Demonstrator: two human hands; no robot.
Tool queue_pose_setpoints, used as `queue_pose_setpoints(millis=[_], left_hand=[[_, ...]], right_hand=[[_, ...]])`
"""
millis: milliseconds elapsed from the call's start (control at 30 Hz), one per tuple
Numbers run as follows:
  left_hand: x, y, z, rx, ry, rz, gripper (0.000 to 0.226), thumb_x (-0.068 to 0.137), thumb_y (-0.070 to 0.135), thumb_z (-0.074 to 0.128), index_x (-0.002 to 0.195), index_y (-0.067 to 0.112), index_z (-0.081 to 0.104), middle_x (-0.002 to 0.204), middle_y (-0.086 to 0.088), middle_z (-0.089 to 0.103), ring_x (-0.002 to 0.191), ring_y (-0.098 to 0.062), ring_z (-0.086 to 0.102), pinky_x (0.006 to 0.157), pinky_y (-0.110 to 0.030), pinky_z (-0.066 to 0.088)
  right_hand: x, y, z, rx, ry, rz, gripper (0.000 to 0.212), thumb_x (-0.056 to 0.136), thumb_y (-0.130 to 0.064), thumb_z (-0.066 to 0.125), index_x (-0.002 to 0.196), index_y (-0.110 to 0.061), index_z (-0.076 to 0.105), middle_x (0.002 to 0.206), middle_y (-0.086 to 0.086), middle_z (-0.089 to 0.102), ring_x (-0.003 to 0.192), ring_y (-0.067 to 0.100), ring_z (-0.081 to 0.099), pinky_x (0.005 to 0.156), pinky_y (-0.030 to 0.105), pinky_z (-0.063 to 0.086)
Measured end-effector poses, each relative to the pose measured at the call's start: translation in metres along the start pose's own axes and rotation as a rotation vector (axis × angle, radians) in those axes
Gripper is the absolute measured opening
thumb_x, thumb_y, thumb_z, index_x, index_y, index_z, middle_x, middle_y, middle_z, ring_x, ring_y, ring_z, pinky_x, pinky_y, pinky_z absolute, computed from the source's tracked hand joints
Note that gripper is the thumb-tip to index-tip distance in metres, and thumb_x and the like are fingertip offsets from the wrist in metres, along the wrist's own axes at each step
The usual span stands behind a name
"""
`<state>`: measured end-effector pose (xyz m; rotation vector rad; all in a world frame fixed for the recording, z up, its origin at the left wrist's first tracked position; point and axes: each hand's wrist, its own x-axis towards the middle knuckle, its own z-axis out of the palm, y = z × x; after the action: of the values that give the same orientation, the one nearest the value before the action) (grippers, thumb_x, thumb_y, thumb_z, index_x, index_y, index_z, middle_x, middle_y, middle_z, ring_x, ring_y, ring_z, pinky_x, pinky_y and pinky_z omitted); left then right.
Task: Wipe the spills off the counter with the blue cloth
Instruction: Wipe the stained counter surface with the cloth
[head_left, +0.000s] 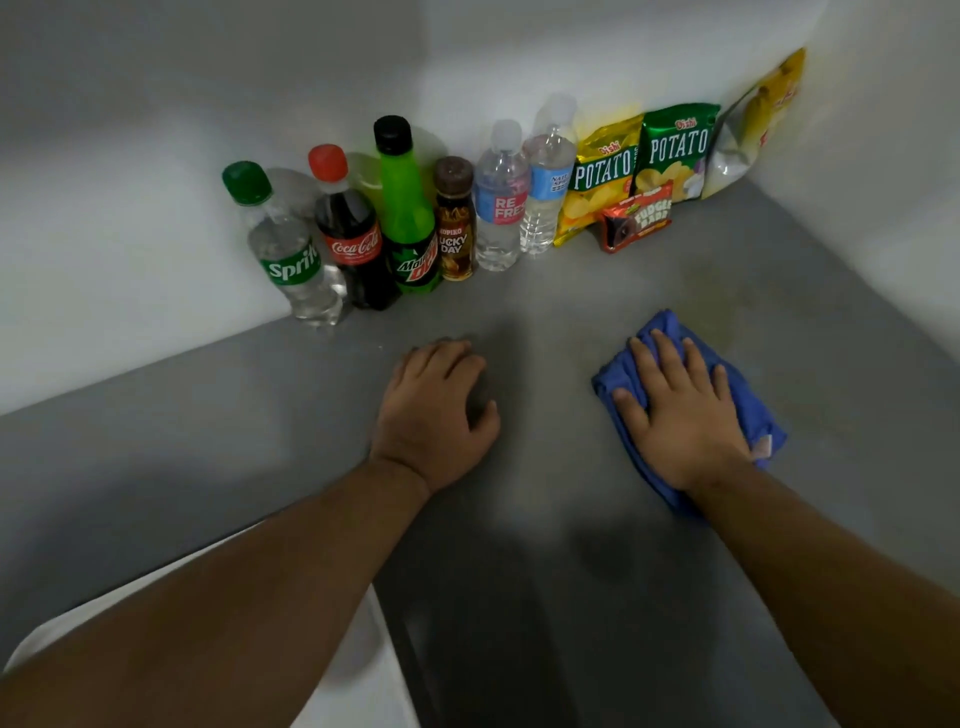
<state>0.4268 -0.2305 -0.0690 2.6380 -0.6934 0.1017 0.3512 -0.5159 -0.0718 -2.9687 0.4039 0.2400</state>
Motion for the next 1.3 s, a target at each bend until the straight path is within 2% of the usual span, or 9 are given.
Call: queue_pose_setpoints(millis=[133,300,367,633,700,800,900,1167,1300], left_hand=[[-0.002,-0.002,0.007,0.042,0.001,-0.02,0.049,0.09,0.047,0.053,0.13,0.02,0.061,0.147,-0.004,0.054,0.139,-0.026,0.046,0.117,-0.052,0.038],[-0.003,-0.002,0.007,0.029,0.014,-0.014,0.047,0.091,0.045,0.054,0.13,0.02,0.06,0.147,-0.004,0.054,0.138,-0.026,0.045,0.116,-0.052,0.039],[-0.002,-0.001,0.007,0.031,0.012,-0.016,0.046,0.092,0.044,0.054,0.13,0.019,0.061,0.147,-0.005,0.054,0.139,-0.027,0.046,0.116,-0.052,0.039],[-0.002,0.0,0.01,0.054,0.02,-0.021,0.048,0.09,0.044,0.054,0.13,0.018,0.059,0.144,-0.006,0.055,0.135,-0.028,0.047,0.115,-0.053,0.04],[-0.002,0.0,0.009,0.059,0.021,-0.02,0.048,0.09,0.044,0.054,0.13,0.018,0.059,0.144,-0.007,0.056,0.135,-0.028,0.048,0.115,-0.053,0.041],[-0.001,0.0,0.007,0.054,0.011,-0.019,0.047,0.09,0.043,0.055,0.13,0.017,0.061,0.143,-0.008,0.056,0.135,-0.029,0.048,0.114,-0.053,0.041],[-0.002,0.001,0.007,0.038,0.018,-0.021,0.046,0.09,0.04,0.056,0.128,0.015,0.062,0.141,-0.009,0.058,0.134,-0.03,0.049,0.113,-0.054,0.041],[0.0,0.001,0.008,0.057,0.018,-0.024,0.047,0.088,0.041,0.058,0.128,0.017,0.061,0.14,-0.008,0.058,0.133,-0.03,0.05,0.113,-0.053,0.04],[0.0,0.001,0.01,0.052,0.032,-0.029,0.049,0.088,0.043,0.058,0.129,0.018,0.061,0.14,-0.008,0.059,0.132,-0.029,0.05,0.114,-0.052,0.041]], right_hand=[[0.004,-0.046,0.008,0.028,0.028,0.098,0.074,0.103,-0.063,0.008,0.166,-0.025,0.002,0.175,0.004,-0.006,0.16,0.033,-0.008,0.128,0.055,-0.002],[-0.025,-0.009,0.001,0.022,-0.034,-0.429,0.069,0.105,-0.064,0.018,0.166,-0.032,0.013,0.174,-0.008,0.003,0.161,0.02,-0.006,0.129,0.051,0.006],[-0.022,0.013,-0.004,0.02,-0.048,-0.484,0.068,0.104,-0.065,0.021,0.165,-0.035,0.016,0.173,-0.01,0.01,0.161,0.017,-0.001,0.129,0.052,0.009],[0.032,-0.048,0.005,-0.021,0.027,0.054,0.073,0.102,-0.063,0.006,0.166,-0.027,0.0,0.175,0.004,-0.005,0.16,0.032,-0.007,0.128,0.054,-0.002],[0.029,-0.059,0.007,-0.026,0.017,-0.007,0.073,0.103,-0.063,0.005,0.166,-0.027,-0.002,0.174,0.004,-0.008,0.16,0.032,-0.01,0.128,0.054,-0.003],[0.008,-0.038,0.004,-0.029,-0.032,-0.323,0.07,0.103,-0.066,0.005,0.165,-0.035,-0.003,0.174,-0.008,-0.012,0.159,0.02,-0.018,0.129,0.051,-0.002],[0.001,-0.003,-0.004,-0.008,-0.074,-0.519,0.064,0.107,-0.06,0.018,0.165,-0.037,0.008,0.174,-0.013,0.001,0.16,0.014,-0.009,0.13,0.049,0.004],[0.056,-0.054,-0.001,-0.017,0.014,0.026,0.07,0.103,-0.06,0.008,0.166,-0.029,0.001,0.175,0.001,-0.005,0.16,0.031,-0.007,0.128,0.056,-0.001],[0.045,-0.076,0.002,-0.03,0.007,-0.149,0.072,0.102,-0.062,0.002,0.166,-0.029,-0.001,0.174,0.0,-0.007,0.16,0.03,-0.009,0.128,0.054,-0.003]])
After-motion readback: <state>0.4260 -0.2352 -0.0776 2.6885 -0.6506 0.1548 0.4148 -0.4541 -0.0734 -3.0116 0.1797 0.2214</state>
